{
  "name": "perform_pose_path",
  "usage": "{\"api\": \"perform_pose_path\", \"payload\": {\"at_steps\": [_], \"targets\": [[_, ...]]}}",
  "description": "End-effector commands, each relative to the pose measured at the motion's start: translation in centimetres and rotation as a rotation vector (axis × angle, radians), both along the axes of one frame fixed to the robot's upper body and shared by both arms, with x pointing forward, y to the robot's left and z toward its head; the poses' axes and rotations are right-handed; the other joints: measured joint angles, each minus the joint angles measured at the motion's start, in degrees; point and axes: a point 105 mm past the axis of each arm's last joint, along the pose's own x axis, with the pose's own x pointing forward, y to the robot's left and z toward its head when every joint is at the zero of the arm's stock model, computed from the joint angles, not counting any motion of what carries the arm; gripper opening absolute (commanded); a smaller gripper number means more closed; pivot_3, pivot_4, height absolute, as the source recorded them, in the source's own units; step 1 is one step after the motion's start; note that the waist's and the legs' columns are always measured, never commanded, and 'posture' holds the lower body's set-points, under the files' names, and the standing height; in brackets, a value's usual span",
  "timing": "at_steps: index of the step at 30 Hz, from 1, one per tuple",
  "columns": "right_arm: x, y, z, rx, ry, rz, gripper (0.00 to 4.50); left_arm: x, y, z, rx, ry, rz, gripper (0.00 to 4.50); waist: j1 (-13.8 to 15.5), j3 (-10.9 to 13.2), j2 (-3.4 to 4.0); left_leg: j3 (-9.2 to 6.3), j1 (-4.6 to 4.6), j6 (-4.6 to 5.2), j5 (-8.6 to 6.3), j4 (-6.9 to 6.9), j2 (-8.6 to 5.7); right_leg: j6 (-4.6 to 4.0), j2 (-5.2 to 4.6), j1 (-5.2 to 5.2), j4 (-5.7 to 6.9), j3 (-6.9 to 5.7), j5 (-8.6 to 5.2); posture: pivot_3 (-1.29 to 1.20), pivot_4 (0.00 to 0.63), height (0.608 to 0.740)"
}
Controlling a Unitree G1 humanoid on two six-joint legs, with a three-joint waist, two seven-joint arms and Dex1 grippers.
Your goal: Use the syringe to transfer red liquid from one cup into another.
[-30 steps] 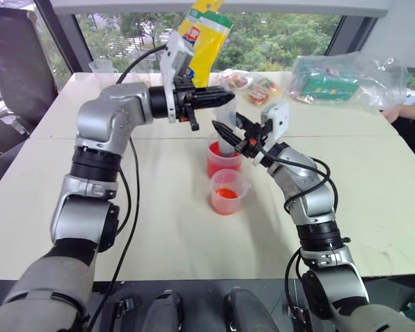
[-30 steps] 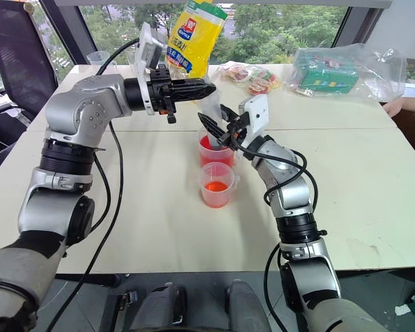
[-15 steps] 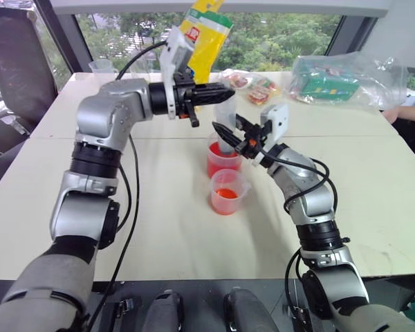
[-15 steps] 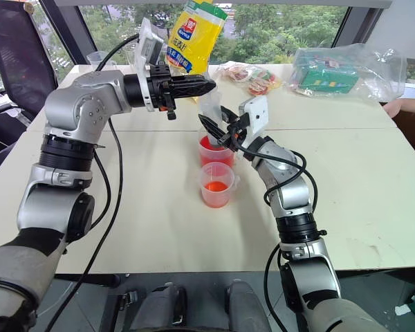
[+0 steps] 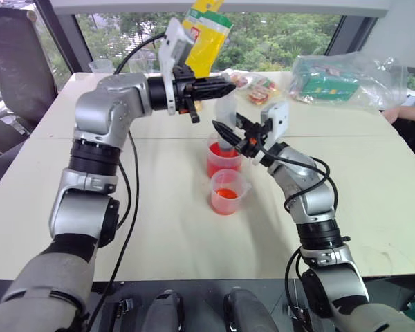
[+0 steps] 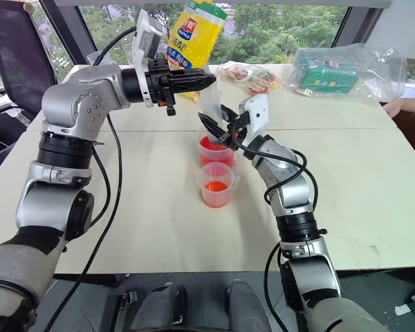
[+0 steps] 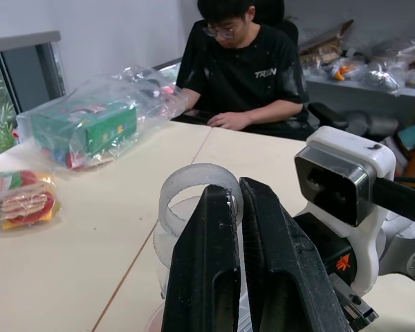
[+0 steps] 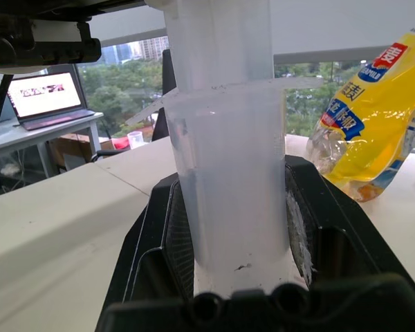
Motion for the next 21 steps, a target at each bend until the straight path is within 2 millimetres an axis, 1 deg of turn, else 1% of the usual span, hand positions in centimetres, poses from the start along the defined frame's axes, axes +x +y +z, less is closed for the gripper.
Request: {"api": "perform_pose_path", "payload": {"at_steps": [1,4,5,7,8,13,17,19,21], "targets": [[-0.6,1.0,0.9,-0.016,-0.009,0.054,1.41,-1.8,0.6,3.3,-0.067,-0.14,-0.022,1.0,-0.04,0.0,0.0,0.0,0.0,0.0,0.0,0.0,0.0,0.0,0.0,-0.01,0.0,0.0,0.0,0.0,0.15,0.74],[-0.6,0.7,2.0,-0.003,-0.03,0.048,1.41,-1.9,1.3,1.6,-0.023,-0.112,-0.016,2.54,-0.07,0.0,0.0,0.01,0.02,0.0,0.0,-0.01,0.02,0.0,0.0,-0.01,0.04,0.02,0.0,0.0,0.15,0.74],[-0.6,0.6,2.4,-0.001,-0.037,0.045,1.41,-1.8,1.6,1.1,-0.008,-0.105,-0.005,2.96,-0.06,0.0,0.0,0.0,0.02,-0.01,0.01,-0.01,0.02,0.0,0.01,-0.01,0.05,0.01,0.0,0.0,0.15,0.74],[-0.6,0.3,3.0,0.005,-0.048,0.038,1.41,-1.9,2.4,0.3,0.017,-0.096,0.01,4.08,-0.01,0.0,0.0,0.0,0.02,-0.03,0.02,0.0,0.02,0.0,0.0,-0.02,0.06,0.01,0.0,0.0,0.15,0.74],[-0.6,0.2,3.3,0.009,-0.052,0.036,1.41,-2.0,2.8,0.0,0.026,-0.094,0.018,4.47,-0.01,0.0,0.0,0.0,0.02,-0.03,0.02,0.0,0.02,0.0,0.0,-0.02,0.06,0.01,0.0,0.0,0.15,0.74],[-0.6,-0.3,4.6,0.022,-0.081,0.027,1.41,-2.3,5.3,-0.6,0.054,-0.073,0.072,4.47,-0.04,0.0,0.0,-0.01,0.02,-0.03,0.02,0.0,0.02,0.0,0.01,-0.02,0.08,0.01,0.0,0.0,0.15,0.74],[-0.7,-0.6,5.8,0.032,-0.107,0.026,1.41,-2.6,7.1,-0.5,0.06,-0.063,0.117,4.47,-0.03,0.0,0.0,-0.01,0.02,-0.03,0.02,0.0,0.01,0.0,0.0,-0.02,0.07,0.01,0.0,0.0,0.15,0.74],[-1.1,-0.8,6.8,0.04,-0.128,0.039,1.41,-2.7,7.8,-0.5,0.067,-0.065,0.141,4.47,-0.02,0.0,0.0,-0.01,0.02,-0.02,0.01,0.0,0.01,0.0,-0.01,-0.02,0.07,0.01,0.0,0.0,0.15,0.74],[-1.9,-1.0,7.9,0.049,-0.141,0.076,1.41,-2.8,8.4,-0.3,0.067,-0.067,0.16,4.47,0.08,0.0,0.0,-0.01,0.01,-0.02,0.01,0.0,0.01,0.0,-0.02,-0.02,0.07,0.01,0.0,0.0,0.15,0.74]]}}
